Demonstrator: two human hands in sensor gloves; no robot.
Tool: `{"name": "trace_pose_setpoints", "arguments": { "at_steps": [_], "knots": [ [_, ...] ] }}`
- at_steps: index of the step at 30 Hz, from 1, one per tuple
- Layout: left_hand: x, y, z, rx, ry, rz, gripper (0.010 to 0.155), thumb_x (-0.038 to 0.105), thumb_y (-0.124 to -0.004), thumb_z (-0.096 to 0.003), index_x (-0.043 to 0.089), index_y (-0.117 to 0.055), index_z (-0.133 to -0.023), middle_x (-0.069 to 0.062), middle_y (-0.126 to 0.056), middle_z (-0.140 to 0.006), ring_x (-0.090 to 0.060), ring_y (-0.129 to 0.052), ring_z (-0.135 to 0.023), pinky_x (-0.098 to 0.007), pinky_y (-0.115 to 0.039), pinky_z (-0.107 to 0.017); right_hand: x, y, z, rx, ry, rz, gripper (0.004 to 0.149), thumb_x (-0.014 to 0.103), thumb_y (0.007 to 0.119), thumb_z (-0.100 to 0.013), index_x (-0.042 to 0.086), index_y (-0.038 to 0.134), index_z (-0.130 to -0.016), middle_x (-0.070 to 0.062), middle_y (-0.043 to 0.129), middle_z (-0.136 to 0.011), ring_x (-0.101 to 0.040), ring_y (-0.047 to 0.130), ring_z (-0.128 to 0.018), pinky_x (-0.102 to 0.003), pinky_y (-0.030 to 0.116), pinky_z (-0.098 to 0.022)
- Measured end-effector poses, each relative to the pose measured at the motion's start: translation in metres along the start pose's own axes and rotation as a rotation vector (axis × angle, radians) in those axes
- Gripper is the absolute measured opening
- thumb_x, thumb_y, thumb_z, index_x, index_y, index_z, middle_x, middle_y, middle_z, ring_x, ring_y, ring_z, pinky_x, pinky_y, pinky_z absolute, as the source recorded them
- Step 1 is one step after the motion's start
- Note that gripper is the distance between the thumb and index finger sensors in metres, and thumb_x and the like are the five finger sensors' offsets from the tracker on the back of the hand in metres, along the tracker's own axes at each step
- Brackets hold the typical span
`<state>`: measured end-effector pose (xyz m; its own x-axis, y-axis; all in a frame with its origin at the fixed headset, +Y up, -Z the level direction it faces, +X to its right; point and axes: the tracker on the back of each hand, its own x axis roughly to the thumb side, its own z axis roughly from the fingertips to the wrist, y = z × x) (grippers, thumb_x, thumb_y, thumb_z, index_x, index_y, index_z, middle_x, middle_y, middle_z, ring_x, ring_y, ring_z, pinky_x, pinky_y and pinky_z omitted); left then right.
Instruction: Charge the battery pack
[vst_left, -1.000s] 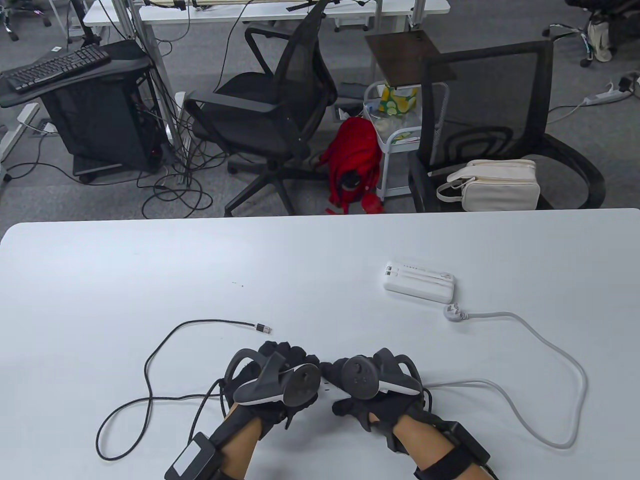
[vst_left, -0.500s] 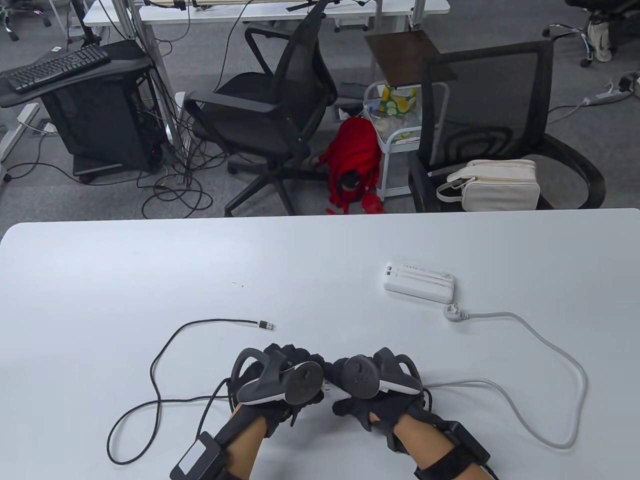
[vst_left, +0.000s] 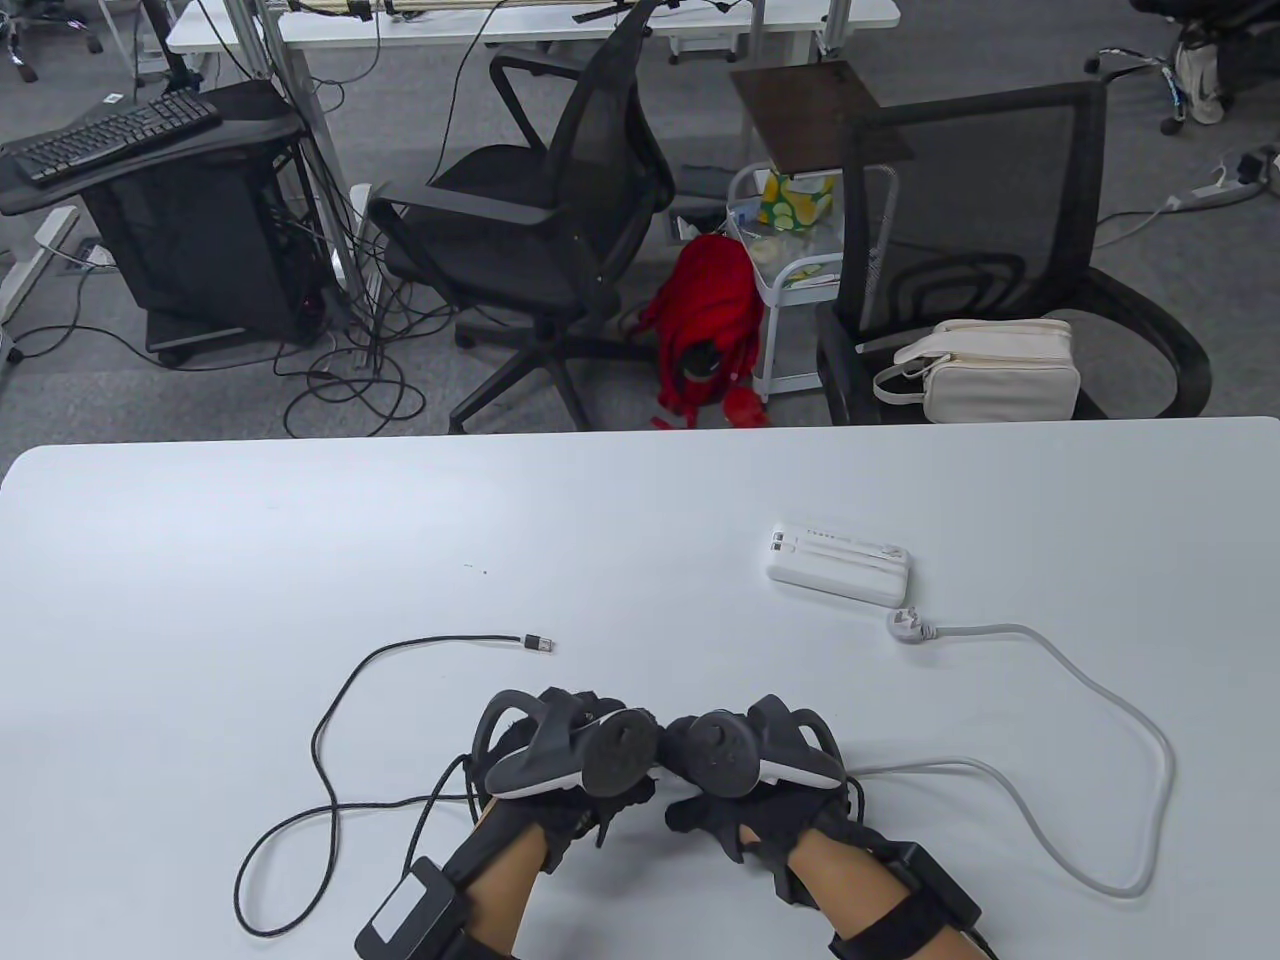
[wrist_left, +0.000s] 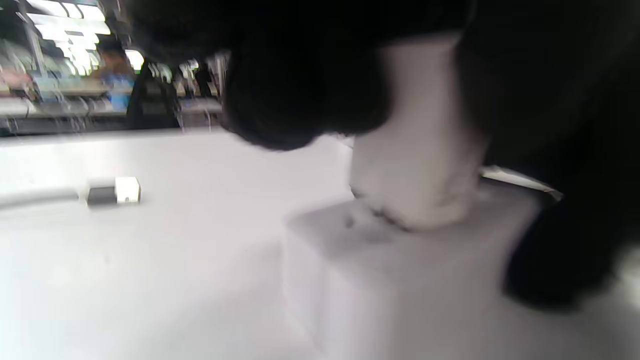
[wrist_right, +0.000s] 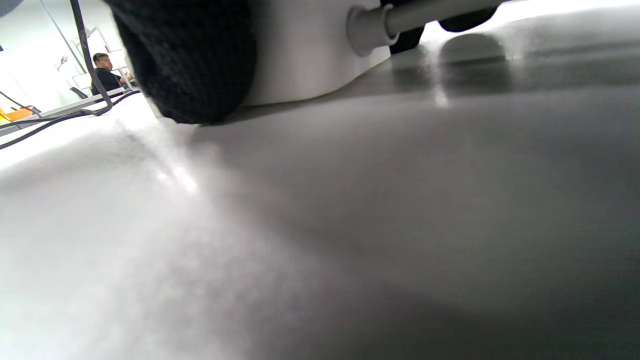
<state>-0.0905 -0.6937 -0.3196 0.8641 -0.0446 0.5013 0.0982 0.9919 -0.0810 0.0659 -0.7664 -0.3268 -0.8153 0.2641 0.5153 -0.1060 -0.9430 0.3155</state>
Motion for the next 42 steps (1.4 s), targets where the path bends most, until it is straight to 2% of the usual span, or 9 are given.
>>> {"name": "trace_pose_setpoints", "arguments": {
  "at_steps": [1, 3, 13, 24, 28, 30, 36, 40, 42],
  "knots": [
    [-0.003, 0.000, -0.003, 0.050, -0.065, 0.033, 0.069, 0.052, -0.097, -0.0342, 0.014, -0.085, -0.091, -0.011, -0.102, -0.073, -0.031, -0.109, -0.062, -0.056, -0.084, -0.052, 0.000, 0.000, 0.001, -0.002, 0.007, 0.009, 0.078, 0.047, 0.087, -0.046, 0.034, 0.043, -0.110, -0.002, 0.054, -0.107, -0.030, 0.060, -0.096, -0.056, 0.050, -0.076],
    [-0.008, -0.003, -0.004, 0.009, -0.049, 0.093, 0.069, 0.050, -0.098, -0.0344, 0.013, -0.085, -0.091, -0.012, -0.101, -0.074, -0.033, -0.108, -0.063, -0.057, -0.083, -0.052, -0.001, 0.000, 0.001, 0.000, 0.007, 0.004, 0.078, 0.047, 0.087, -0.046, 0.034, 0.043, -0.110, -0.002, 0.054, -0.107, -0.030, 0.059, -0.096, -0.056, 0.050, -0.076],
    [-0.011, -0.005, -0.004, 0.011, -0.049, 0.097, 0.069, 0.051, -0.099, -0.0341, 0.014, -0.084, -0.091, -0.011, -0.101, -0.074, -0.032, -0.108, -0.064, -0.057, -0.081, -0.055, -0.001, 0.000, 0.000, 0.002, 0.006, 0.000, 0.078, 0.047, 0.087, -0.046, 0.034, 0.043, -0.110, -0.002, 0.054, -0.107, -0.030, 0.059, -0.096, -0.056, 0.049, -0.076],
    [-0.016, -0.010, 0.002, 0.083, -0.055, 0.114, 0.070, 0.055, -0.097, -0.0345, 0.015, -0.085, -0.091, -0.009, -0.102, -0.073, -0.031, -0.108, -0.065, -0.058, -0.079, -0.056, -0.002, 0.000, 0.000, 0.008, 0.000, -0.017, 0.078, 0.047, 0.087, -0.046, 0.034, 0.043, -0.110, -0.003, 0.053, -0.107, -0.030, 0.058, -0.096, -0.057, 0.047, -0.076],
    [-0.016, -0.007, 0.005, 0.099, -0.042, 0.105, 0.070, 0.058, -0.093, -0.0358, 0.017, -0.085, -0.093, -0.008, -0.101, -0.077, -0.032, -0.106, -0.069, -0.059, -0.078, -0.058, -0.002, 0.000, 0.000, 0.007, 0.000, -0.015, 0.078, 0.047, 0.087, -0.046, 0.034, 0.043, -0.110, -0.002, 0.054, -0.107, -0.030, 0.059, -0.096, -0.058, 0.047, -0.076],
    [-0.019, -0.004, 0.008, 0.119, -0.027, 0.133, 0.070, 0.059, -0.092, -0.0364, 0.018, -0.084, -0.093, -0.008, -0.100, -0.078, -0.033, -0.106, -0.070, -0.060, -0.077, -0.058, -0.003, 0.000, 0.000, 0.007, 0.000, -0.018, 0.078, 0.047, 0.087, -0.046, 0.034, 0.043, -0.110, -0.003, 0.054, -0.107, -0.030, 0.059, -0.096, -0.058, 0.047, -0.076],
    [-0.041, 0.014, 0.034, 0.317, 0.018, 0.197, 0.069, 0.058, -0.086, -0.0410, 0.020, -0.079, -0.098, -0.009, -0.095, -0.086, -0.036, -0.100, -0.078, -0.062, -0.072, -0.062, -0.004, 0.000, 0.000, 0.013, -0.004, -0.027, 0.078, 0.046, 0.087, -0.047, 0.034, 0.043, -0.110, -0.003, 0.053, -0.107, -0.030, 0.058, -0.096, -0.058, 0.046, -0.076],
    [-0.051, 0.014, 0.061, 0.407, 0.036, 0.214, 0.073, 0.059, -0.085, -0.0420, 0.021, -0.072, -0.103, -0.009, -0.088, -0.094, -0.038, -0.093, -0.087, -0.065, -0.067, -0.066, -0.004, 0.001, 0.000, 0.024, -0.009, -0.032, 0.079, 0.047, 0.086, -0.048, 0.033, 0.040, -0.110, -0.003, 0.051, -0.107, -0.030, 0.056, -0.097, -0.059, 0.044, -0.077],
    [-0.055, 0.010, 0.070, 0.416, 0.044, 0.235, 0.078, 0.060, -0.085, -0.0420, 0.023, -0.064, -0.107, -0.010, -0.081, -0.101, -0.040, -0.087, -0.093, -0.065, -0.065, -0.068, -0.004, 0.001, 0.000, 0.027, -0.009, -0.032, 0.079, 0.047, 0.086, -0.048, 0.033, 0.040, -0.110, -0.003, 0.051, -0.107, -0.030, 0.055, -0.097, -0.059, 0.044, -0.077]
  ]
}}
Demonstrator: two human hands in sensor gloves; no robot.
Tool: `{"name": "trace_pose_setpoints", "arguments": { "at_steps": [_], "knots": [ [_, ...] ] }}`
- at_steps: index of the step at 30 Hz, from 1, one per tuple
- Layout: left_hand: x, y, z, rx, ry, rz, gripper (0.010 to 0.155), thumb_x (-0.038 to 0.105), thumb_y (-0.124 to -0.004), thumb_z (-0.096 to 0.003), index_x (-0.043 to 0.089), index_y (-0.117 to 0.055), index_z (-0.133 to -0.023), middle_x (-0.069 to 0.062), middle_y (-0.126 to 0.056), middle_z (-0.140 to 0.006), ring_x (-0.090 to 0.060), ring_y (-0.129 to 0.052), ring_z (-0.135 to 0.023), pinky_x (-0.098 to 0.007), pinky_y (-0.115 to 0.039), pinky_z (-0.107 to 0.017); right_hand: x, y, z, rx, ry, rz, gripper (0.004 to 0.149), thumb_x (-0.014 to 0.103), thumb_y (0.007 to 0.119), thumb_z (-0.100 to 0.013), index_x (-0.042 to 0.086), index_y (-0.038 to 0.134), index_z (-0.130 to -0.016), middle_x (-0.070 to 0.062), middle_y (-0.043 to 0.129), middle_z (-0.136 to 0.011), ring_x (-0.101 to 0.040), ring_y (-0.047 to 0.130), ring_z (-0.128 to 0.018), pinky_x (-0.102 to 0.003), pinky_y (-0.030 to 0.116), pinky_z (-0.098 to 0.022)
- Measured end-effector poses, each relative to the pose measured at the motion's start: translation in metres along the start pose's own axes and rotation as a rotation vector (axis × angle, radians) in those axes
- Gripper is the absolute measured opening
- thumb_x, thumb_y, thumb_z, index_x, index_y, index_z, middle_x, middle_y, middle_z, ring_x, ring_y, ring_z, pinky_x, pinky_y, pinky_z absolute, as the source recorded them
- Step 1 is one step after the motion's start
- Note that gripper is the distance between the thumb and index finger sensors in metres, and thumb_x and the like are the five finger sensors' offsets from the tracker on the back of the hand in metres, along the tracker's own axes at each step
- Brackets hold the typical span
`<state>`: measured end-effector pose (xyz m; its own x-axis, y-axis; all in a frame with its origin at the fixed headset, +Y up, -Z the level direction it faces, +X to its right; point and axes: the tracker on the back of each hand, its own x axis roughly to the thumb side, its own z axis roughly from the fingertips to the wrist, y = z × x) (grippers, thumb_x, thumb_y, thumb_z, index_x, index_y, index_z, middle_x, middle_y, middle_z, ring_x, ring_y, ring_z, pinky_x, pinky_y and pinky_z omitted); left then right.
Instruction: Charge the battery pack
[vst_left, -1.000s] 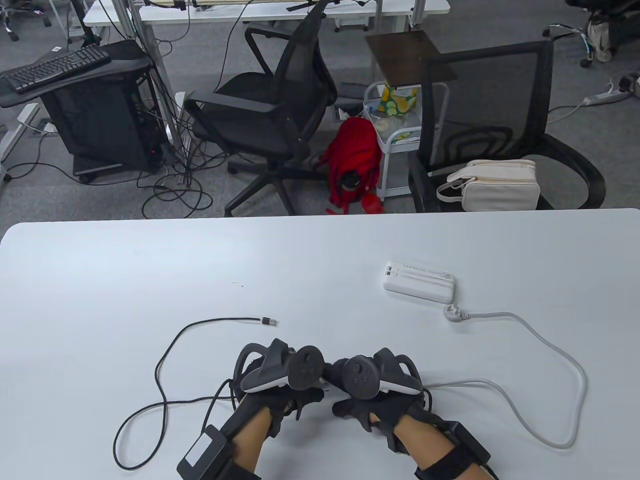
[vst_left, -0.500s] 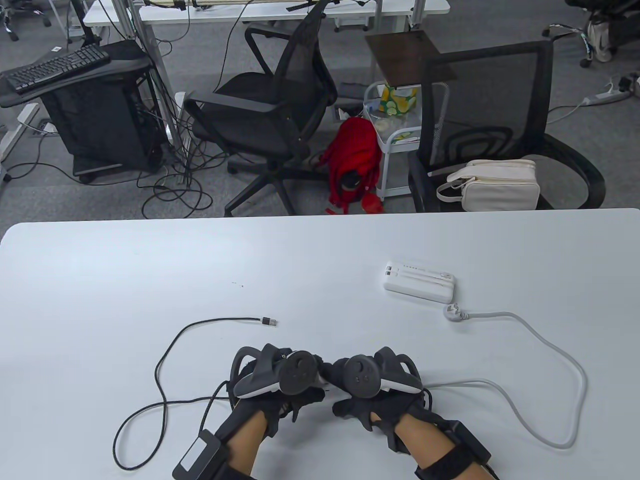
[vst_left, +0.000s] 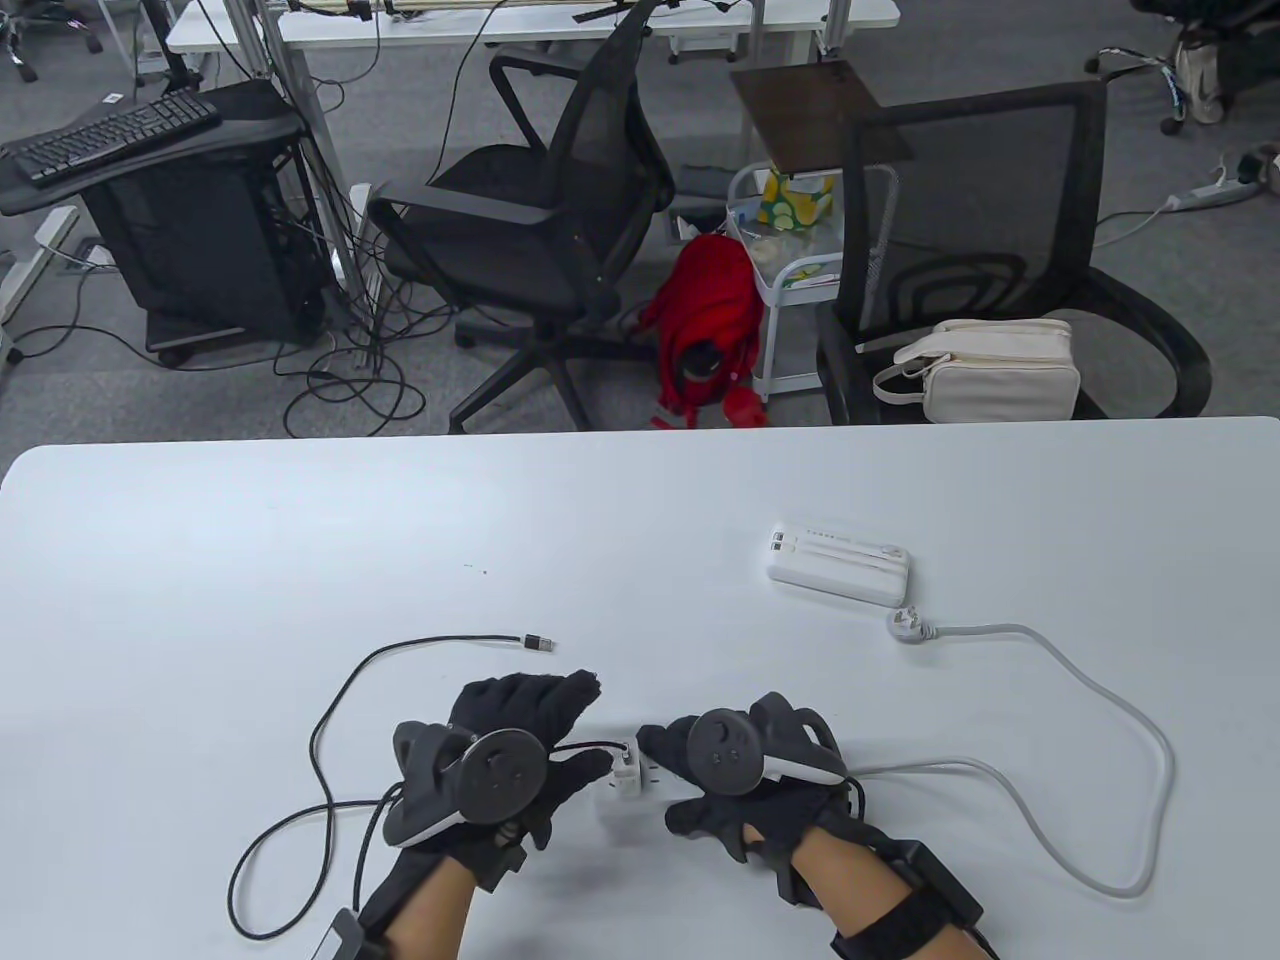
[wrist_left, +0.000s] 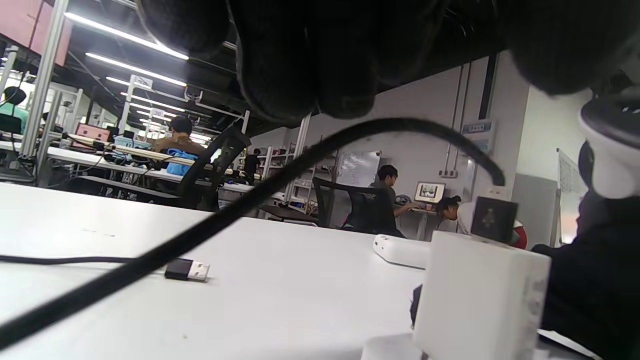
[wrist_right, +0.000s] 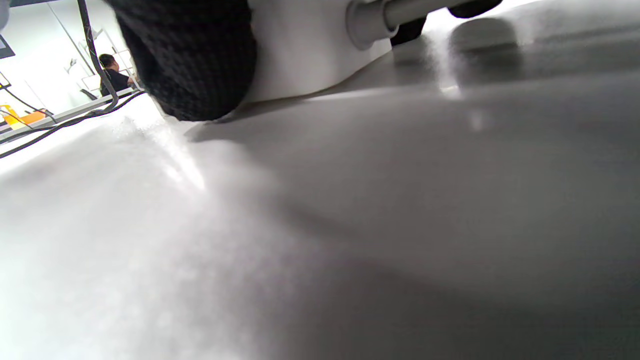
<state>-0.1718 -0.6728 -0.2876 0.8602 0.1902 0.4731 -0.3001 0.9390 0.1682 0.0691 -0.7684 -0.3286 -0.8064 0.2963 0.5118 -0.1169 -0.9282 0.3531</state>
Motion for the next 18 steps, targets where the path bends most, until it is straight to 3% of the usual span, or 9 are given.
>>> {"name": "trace_pose_setpoints", "arguments": {
  "at_steps": [3, 7, 12, 18],
  "knots": [
    [-0.008, -0.003, 0.011, -0.024, 0.029, 0.037, 0.087, 0.062, -0.084, -0.0420, 0.027, -0.048, -0.114, -0.011, -0.059, -0.116, -0.045, -0.065, -0.107, -0.071, -0.051, -0.074, 0.000, 0.000, 0.001, 0.003, -0.003, 0.002, 0.078, 0.049, 0.084, -0.049, 0.033, 0.039, -0.111, -0.003, 0.050, -0.108, -0.030, 0.054, -0.097, -0.059, 0.044, -0.077],
    [-0.018, -0.012, 0.012, -0.057, 0.029, 0.031, 0.092, 0.065, -0.082, -0.0417, 0.029, -0.038, -0.115, -0.012, -0.044, -0.121, -0.048, -0.046, -0.115, -0.074, -0.041, -0.076, -0.001, 0.000, 0.005, -0.009, -0.016, -0.006, 0.078, 0.052, 0.081, -0.049, 0.031, 0.039, -0.111, -0.005, 0.050, -0.110, -0.032, 0.055, -0.099, -0.062, 0.044, -0.076],
    [-0.019, -0.016, 0.012, -0.128, 0.011, -0.020, 0.094, 0.065, -0.082, -0.0412, 0.031, -0.036, -0.115, -0.012, -0.039, -0.123, -0.048, -0.038, -0.118, -0.075, -0.035, -0.078, -0.008, -0.006, 0.015, -0.102, -0.024, -0.065, 0.076, 0.056, 0.077, -0.048, 0.030, 0.042, -0.111, -0.008, 0.049, -0.113, -0.037, 0.056, -0.103, -0.067, 0.042, -0.075],
    [-0.026, -0.010, 0.014, -0.137, 0.035, -0.035, 0.093, 0.064, -0.083, -0.0412, 0.031, -0.037, -0.115, -0.012, -0.037, -0.124, -0.049, -0.037, -0.118, -0.076, -0.033, -0.078, -0.030, -0.016, 0.028, -0.238, 0.051, -0.099, 0.079, 0.056, 0.077, -0.046, 0.031, 0.038, -0.111, -0.009, 0.040, -0.115, -0.040, 0.048, -0.106, -0.068, 0.038, -0.074]
  ]
}}
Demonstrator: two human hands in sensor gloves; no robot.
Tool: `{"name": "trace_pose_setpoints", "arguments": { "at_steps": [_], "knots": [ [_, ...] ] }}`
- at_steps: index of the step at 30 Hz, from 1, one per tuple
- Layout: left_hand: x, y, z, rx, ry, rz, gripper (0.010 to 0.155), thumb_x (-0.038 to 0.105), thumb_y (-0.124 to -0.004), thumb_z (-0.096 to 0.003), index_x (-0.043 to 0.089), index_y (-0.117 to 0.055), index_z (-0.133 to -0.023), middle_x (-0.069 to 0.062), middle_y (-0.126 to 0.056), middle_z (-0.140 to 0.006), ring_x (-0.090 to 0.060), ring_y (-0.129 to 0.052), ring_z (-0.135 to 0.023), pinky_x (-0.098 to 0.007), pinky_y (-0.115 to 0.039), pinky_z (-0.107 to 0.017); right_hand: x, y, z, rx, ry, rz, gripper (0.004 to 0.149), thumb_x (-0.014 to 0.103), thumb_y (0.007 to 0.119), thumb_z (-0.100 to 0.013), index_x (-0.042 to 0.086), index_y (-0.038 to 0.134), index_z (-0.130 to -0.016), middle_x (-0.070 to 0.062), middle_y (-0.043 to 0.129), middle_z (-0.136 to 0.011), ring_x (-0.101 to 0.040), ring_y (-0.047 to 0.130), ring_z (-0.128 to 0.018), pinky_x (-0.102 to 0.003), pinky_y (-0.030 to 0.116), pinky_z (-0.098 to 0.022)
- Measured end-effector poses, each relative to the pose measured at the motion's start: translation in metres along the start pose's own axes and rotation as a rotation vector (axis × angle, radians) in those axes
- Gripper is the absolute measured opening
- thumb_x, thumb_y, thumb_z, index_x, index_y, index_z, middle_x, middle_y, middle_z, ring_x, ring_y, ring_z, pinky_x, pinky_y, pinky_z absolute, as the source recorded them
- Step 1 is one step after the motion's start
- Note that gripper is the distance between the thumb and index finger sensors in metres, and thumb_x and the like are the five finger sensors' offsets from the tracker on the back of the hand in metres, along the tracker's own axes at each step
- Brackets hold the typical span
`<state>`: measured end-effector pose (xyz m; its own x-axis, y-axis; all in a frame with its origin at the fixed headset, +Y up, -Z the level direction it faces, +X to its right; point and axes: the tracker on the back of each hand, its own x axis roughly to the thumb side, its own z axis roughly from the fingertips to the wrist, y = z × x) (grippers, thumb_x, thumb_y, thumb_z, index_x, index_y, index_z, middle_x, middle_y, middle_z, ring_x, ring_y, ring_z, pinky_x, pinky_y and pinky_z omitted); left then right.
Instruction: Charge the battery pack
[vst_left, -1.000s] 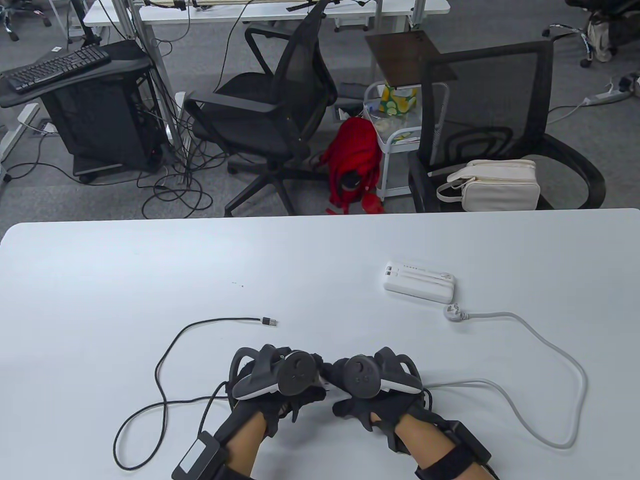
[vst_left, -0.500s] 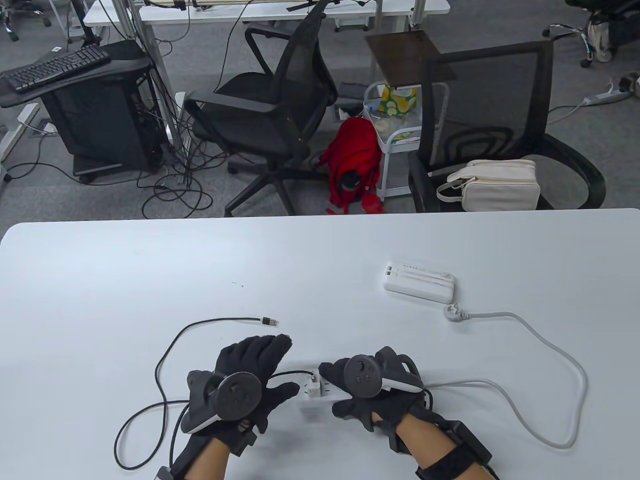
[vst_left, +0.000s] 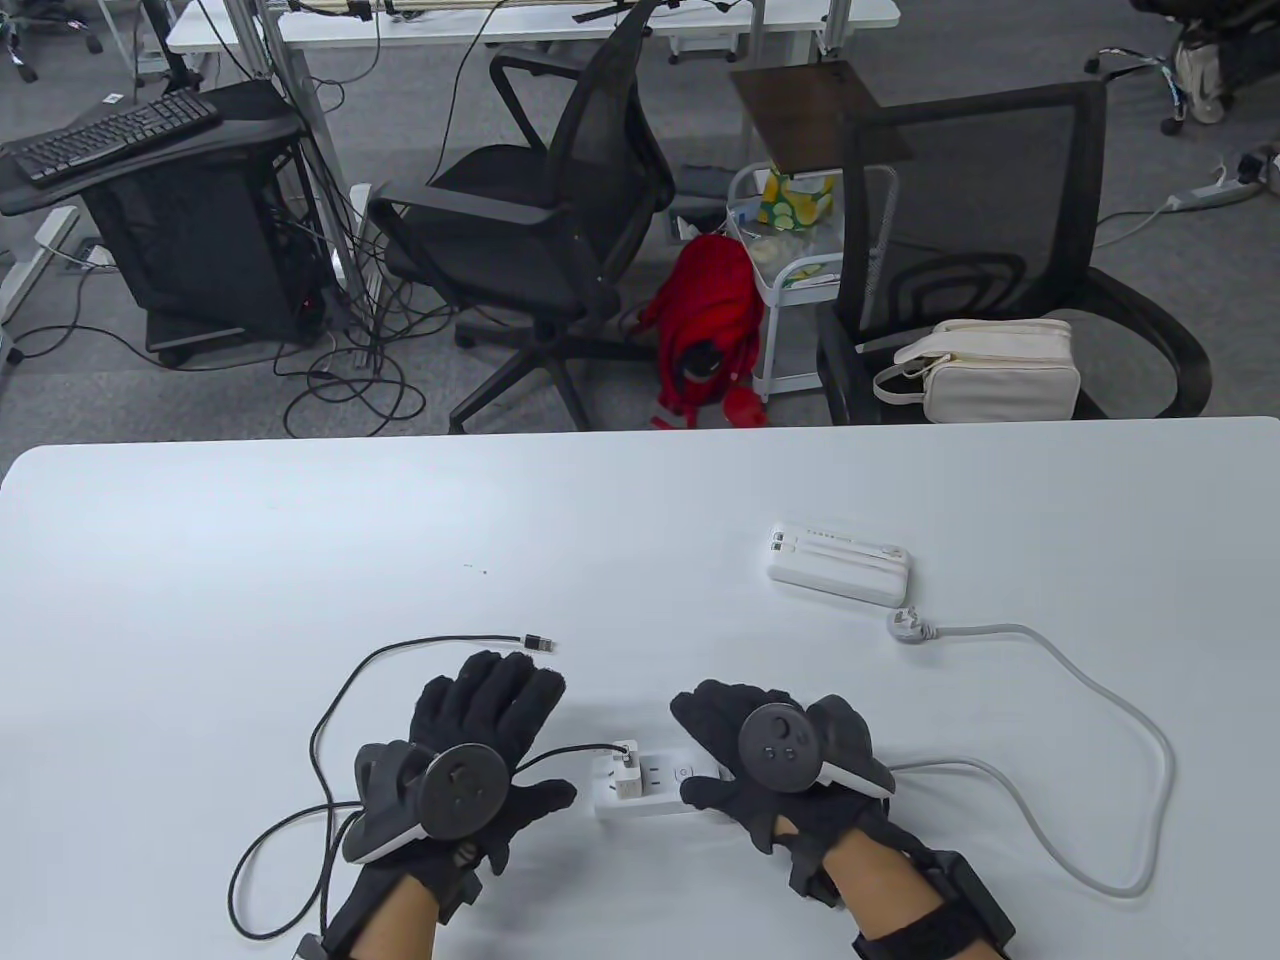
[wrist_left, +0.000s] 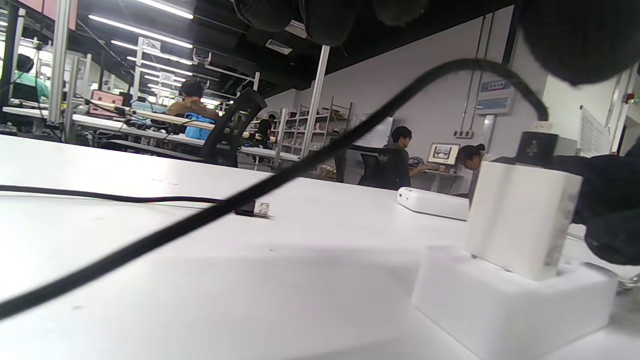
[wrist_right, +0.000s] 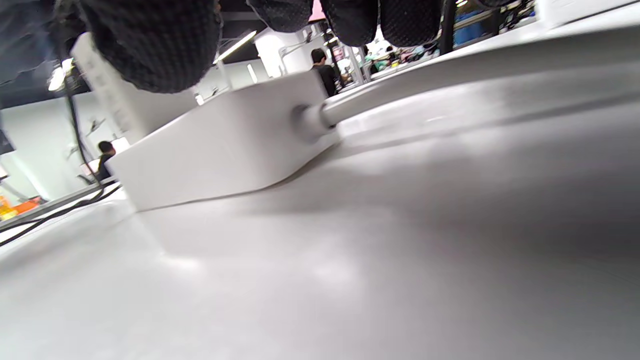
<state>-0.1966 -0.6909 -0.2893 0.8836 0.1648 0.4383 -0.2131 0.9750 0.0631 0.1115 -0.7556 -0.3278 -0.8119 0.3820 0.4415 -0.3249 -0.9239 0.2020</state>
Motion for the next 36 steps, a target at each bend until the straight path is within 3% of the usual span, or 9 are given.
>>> {"name": "trace_pose_setpoints", "arguments": {
  "at_steps": [10, 18, 26, 36],
  "knots": [
    [-0.020, 0.014, 0.008, 0.016, 0.067, 0.023, 0.093, 0.064, -0.083, -0.0414, 0.031, -0.038, -0.116, -0.013, -0.037, -0.124, -0.050, -0.035, -0.118, -0.076, -0.032, -0.078, -0.023, -0.015, 0.003, -0.052, 0.119, 0.023, 0.083, 0.058, 0.077, -0.046, 0.032, 0.032, -0.111, -0.008, 0.026, -0.117, -0.042, 0.029, -0.110, -0.069, 0.031, -0.074],
    [-0.025, 0.016, 0.010, 0.030, 0.075, 0.048, 0.093, 0.064, -0.083, -0.0415, 0.030, -0.038, -0.116, -0.013, -0.037, -0.124, -0.050, -0.036, -0.117, -0.076, -0.032, -0.078, -0.026, -0.041, -0.011, -0.112, 0.192, 0.039, 0.084, 0.056, 0.078, -0.046, 0.032, 0.032, -0.111, -0.007, 0.024, -0.117, -0.041, 0.026, -0.110, -0.069, 0.029, -0.075],
    [-0.029, 0.019, 0.012, 0.049, 0.084, 0.066, 0.093, 0.064, -0.083, -0.0416, 0.030, -0.039, -0.116, -0.013, -0.038, -0.124, -0.051, -0.036, -0.117, -0.076, -0.032, -0.077, -0.060, -0.067, -0.048, -0.039, 0.367, 0.166, 0.087, 0.056, 0.079, -0.045, 0.032, 0.028, -0.111, -0.005, 0.020, -0.117, -0.039, 0.021, -0.111, -0.068, 0.026, -0.076],
    [-0.031, 0.020, 0.013, 0.052, 0.086, 0.078, 0.092, 0.064, -0.083, -0.0416, 0.030, -0.040, -0.116, -0.014, -0.038, -0.124, -0.051, -0.036, -0.117, -0.077, -0.031, -0.077, -0.112, -0.080, -0.079, 0.088, 0.570, 0.305, 0.090, 0.056, 0.079, -0.045, 0.032, 0.021, -0.110, -0.004, 0.018, -0.117, -0.037, 0.018, -0.111, -0.067, 0.025, -0.076]
  ]
}}
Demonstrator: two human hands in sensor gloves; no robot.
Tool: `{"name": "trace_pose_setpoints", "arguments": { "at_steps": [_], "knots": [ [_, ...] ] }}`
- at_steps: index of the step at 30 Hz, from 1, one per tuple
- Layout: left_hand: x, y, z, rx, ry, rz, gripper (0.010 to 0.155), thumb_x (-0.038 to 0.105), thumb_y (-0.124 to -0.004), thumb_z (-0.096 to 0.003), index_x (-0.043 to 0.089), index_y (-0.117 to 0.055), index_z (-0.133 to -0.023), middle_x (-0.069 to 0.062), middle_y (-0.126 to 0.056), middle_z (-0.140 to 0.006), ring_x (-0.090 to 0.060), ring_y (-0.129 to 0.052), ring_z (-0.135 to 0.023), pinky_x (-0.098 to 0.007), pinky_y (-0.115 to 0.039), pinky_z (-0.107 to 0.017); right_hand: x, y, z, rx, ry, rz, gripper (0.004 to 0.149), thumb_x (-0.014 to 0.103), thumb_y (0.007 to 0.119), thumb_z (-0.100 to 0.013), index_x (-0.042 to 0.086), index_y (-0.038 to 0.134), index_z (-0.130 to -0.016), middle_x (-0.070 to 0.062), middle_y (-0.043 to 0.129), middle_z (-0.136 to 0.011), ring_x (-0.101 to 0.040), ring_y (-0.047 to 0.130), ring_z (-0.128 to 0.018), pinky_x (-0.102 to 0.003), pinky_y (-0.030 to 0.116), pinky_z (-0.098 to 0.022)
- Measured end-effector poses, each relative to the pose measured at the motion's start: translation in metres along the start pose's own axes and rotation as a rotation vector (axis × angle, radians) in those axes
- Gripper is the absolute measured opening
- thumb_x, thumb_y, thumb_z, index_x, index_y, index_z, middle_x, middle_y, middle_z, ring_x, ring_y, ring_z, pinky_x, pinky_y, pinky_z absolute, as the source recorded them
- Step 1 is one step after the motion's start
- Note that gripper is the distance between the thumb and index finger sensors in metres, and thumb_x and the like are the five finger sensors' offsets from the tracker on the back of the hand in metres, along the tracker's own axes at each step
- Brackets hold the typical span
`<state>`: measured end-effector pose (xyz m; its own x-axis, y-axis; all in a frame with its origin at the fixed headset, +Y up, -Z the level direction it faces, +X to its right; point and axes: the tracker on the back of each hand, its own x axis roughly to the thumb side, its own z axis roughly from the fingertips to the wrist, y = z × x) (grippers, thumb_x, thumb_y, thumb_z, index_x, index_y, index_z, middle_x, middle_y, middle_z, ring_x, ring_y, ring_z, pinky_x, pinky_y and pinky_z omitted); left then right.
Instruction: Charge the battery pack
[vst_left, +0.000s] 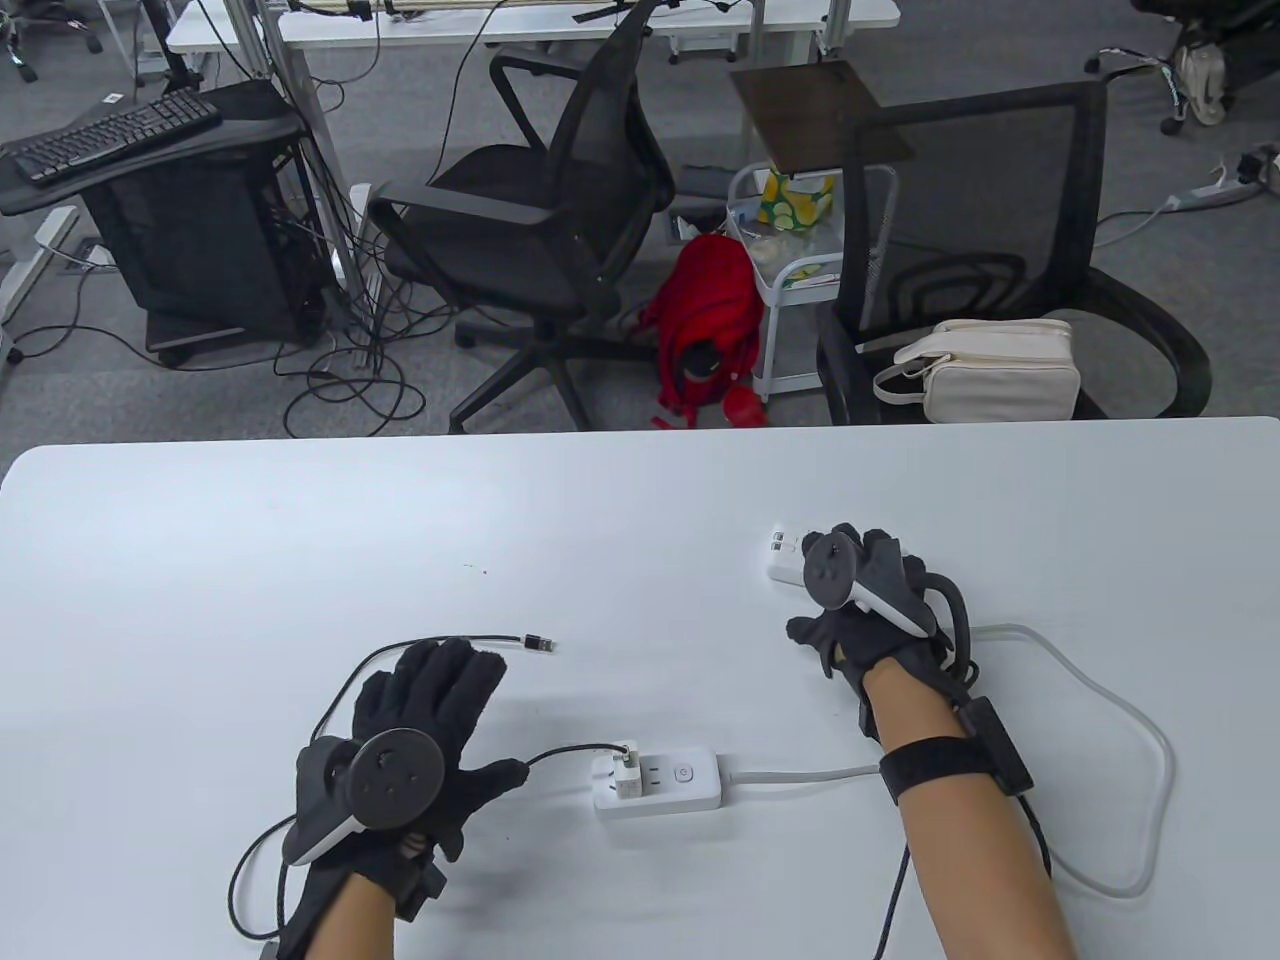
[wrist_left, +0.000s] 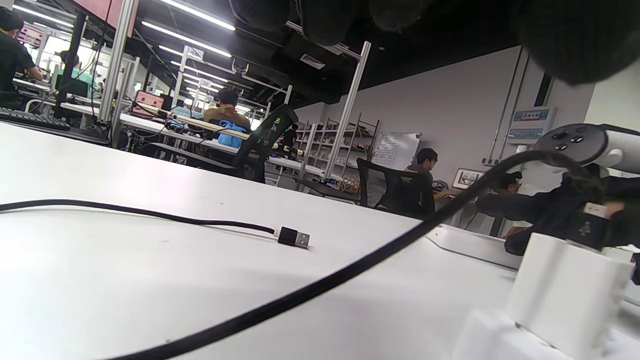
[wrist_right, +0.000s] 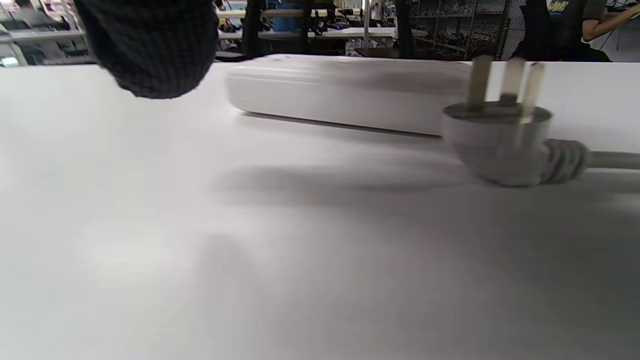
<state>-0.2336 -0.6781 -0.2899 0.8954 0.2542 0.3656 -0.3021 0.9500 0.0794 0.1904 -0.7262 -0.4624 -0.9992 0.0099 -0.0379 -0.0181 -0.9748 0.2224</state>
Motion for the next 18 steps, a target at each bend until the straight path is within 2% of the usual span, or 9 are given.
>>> {"name": "trace_pose_setpoints", "arguments": {
  "at_steps": [6, 18],
  "knots": [
    [-0.001, 0.000, 0.000, 0.002, 0.003, 0.002, 0.092, 0.064, -0.082, -0.0416, 0.030, -0.040, -0.116, -0.014, -0.038, -0.124, -0.050, -0.036, -0.117, -0.077, -0.031, -0.077, -0.018, 0.002, -0.023, 0.048, 0.062, -0.013, 0.089, 0.056, 0.079, -0.045, 0.032, 0.022, -0.108, -0.003, 0.019, -0.116, -0.035, 0.018, -0.111, -0.066, 0.025, -0.077],
    [-0.002, 0.001, 0.001, 0.000, 0.008, -0.001, 0.092, 0.064, -0.082, -0.0416, 0.030, -0.040, -0.116, -0.014, -0.038, -0.124, -0.051, -0.036, -0.117, -0.077, -0.031, -0.077, -0.033, 0.015, -0.048, 0.099, 0.072, -0.023, 0.078, 0.056, 0.077, -0.048, 0.033, 0.027, -0.104, 0.002, 0.020, -0.113, -0.031, 0.018, -0.111, -0.064, 0.026, -0.078]
  ]
}}
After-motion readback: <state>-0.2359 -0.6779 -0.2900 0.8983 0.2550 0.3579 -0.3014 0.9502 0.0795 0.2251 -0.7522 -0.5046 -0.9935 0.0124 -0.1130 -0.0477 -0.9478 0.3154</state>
